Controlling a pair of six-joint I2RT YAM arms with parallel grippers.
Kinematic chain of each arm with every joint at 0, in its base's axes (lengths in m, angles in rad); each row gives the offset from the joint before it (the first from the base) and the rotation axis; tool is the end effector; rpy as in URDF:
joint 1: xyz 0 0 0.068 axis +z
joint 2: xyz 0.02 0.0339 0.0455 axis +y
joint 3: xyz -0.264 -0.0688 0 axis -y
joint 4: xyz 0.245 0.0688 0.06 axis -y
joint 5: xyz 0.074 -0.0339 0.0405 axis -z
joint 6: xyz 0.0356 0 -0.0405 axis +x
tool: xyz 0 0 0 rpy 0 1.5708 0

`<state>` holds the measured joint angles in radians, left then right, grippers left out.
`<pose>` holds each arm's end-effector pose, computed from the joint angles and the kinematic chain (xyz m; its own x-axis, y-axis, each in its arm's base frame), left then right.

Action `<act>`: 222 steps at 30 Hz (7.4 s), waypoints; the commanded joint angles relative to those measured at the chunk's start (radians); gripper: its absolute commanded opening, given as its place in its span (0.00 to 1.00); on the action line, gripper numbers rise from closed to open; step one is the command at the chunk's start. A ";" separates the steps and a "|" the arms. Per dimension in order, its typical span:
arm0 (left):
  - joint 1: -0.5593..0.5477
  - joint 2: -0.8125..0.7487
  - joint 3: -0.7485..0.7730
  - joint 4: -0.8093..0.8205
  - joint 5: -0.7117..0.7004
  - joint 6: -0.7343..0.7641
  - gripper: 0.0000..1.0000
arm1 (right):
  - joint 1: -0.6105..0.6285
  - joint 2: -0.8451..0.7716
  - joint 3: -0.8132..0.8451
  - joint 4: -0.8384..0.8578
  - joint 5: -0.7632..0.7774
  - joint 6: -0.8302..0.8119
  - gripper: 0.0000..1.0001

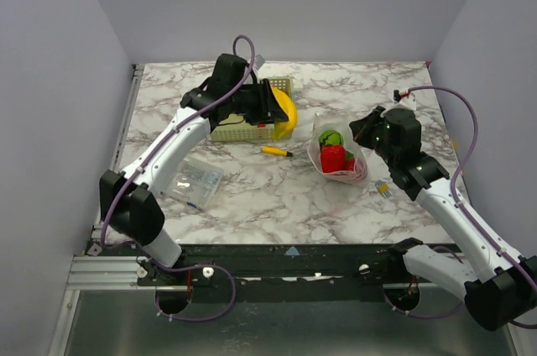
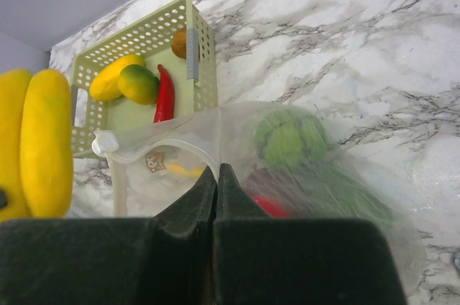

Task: Place the food in the zip-top bag and seal the zipper
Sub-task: Place the fake fruit in the zipper food storage bag, then pick up the fake fruit from the bin, then place the fake fruit in the zipper food storage bag.

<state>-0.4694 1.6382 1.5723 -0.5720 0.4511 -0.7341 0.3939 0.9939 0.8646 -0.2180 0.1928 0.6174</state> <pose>0.3242 -0.1818 0.3575 -0.8763 -0.2316 -0.4225 0.1783 0.6587 -0.7309 0.2142 0.0816 0.3256 -0.3780 0.4582 -0.8045 0.0105 0.8710 0.4912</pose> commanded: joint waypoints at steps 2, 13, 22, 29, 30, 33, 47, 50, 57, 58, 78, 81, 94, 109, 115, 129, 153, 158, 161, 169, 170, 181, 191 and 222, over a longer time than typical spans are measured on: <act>-0.085 -0.161 -0.072 -0.079 0.229 0.100 0.01 | 0.006 0.003 0.021 0.020 0.074 -0.032 0.01; -0.275 -0.295 -0.203 -0.088 0.513 -0.051 0.04 | 0.006 0.029 -0.009 0.144 -0.050 -0.120 0.01; -0.305 -0.184 -0.146 0.076 0.549 -0.278 0.04 | 0.006 -0.032 -0.054 0.200 -0.097 -0.179 0.01; -0.300 -0.017 -0.014 0.044 0.549 -0.307 0.04 | 0.006 -0.088 -0.084 0.210 -0.119 -0.185 0.01; -0.298 0.001 0.007 0.038 0.540 -0.307 0.04 | 0.006 -0.096 -0.086 0.208 -0.115 -0.184 0.01; -0.290 0.040 0.035 0.062 0.537 -0.341 0.04 | 0.005 -0.112 -0.093 0.202 -0.118 -0.188 0.01; -0.258 0.123 -0.031 0.185 0.298 -0.504 0.06 | 0.006 -0.107 -0.088 0.192 -0.130 -0.139 0.01; -0.258 0.150 -0.016 0.225 0.259 -0.542 0.07 | 0.006 -0.099 -0.077 0.184 -0.141 -0.131 0.01; -0.257 0.222 0.044 0.207 0.191 -0.582 0.12 | 0.006 -0.074 -0.028 0.141 -0.120 -0.100 0.01; -0.257 0.225 0.042 0.214 0.179 -0.598 0.14 | 0.005 -0.070 -0.022 0.136 -0.117 -0.095 0.01; -0.265 0.201 0.034 0.325 0.238 -0.586 0.64 | 0.006 -0.030 -0.024 0.121 -0.060 -0.063 0.01; -0.265 0.182 0.033 0.315 0.240 -0.550 0.64 | 0.006 -0.031 -0.023 0.121 -0.054 -0.062 0.01; -0.267 -0.194 -0.185 0.200 -0.055 -0.041 0.68 | 0.005 -0.048 -0.021 0.105 -0.016 -0.066 0.01; -0.031 -0.443 -0.520 0.371 -0.409 -0.008 0.98 | 0.006 -0.081 -0.041 0.096 -0.011 -0.061 0.01; 0.044 -0.136 -0.213 0.093 -0.434 0.080 0.93 | 0.006 -0.084 -0.034 0.090 -0.004 -0.070 0.01; 0.121 0.402 0.297 -0.212 -0.428 -0.175 0.87 | 0.006 -0.069 -0.028 0.086 -0.015 -0.080 0.01; 0.205 0.633 0.407 -0.075 -0.316 -0.342 0.76 | 0.006 0.014 -0.011 0.095 -0.019 -0.100 0.01; 0.206 0.636 0.401 -0.081 -0.359 -0.344 0.72 | 0.006 0.022 -0.009 0.093 -0.015 -0.100 0.01; 0.204 0.634 0.383 -0.073 -0.370 -0.345 0.70 | 0.006 0.024 -0.009 0.095 -0.015 -0.100 0.01; 0.203 0.661 0.391 -0.071 -0.367 -0.332 0.64 | 0.006 0.013 -0.015 0.092 -0.018 -0.092 0.01; 0.202 0.660 0.387 -0.064 -0.366 -0.330 0.62 | 0.006 0.012 -0.015 0.092 -0.017 -0.090 0.01; 0.202 0.609 0.370 -0.030 -0.338 -0.278 0.22 | 0.006 0.013 -0.013 0.090 -0.028 -0.076 0.01; 0.192 0.344 0.218 0.030 -0.289 -0.198 0.07 | 0.006 0.035 0.010 0.133 -0.100 -0.016 0.01; -0.258 -0.315 -0.373 0.422 -0.006 0.152 0.01 | 0.006 -0.021 -0.033 0.162 -0.157 0.102 0.01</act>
<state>-0.6640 1.2629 1.1725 -0.1127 0.4957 -0.6598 0.3939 0.9962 0.8398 -0.0982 0.0502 0.7036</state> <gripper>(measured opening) 0.468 0.007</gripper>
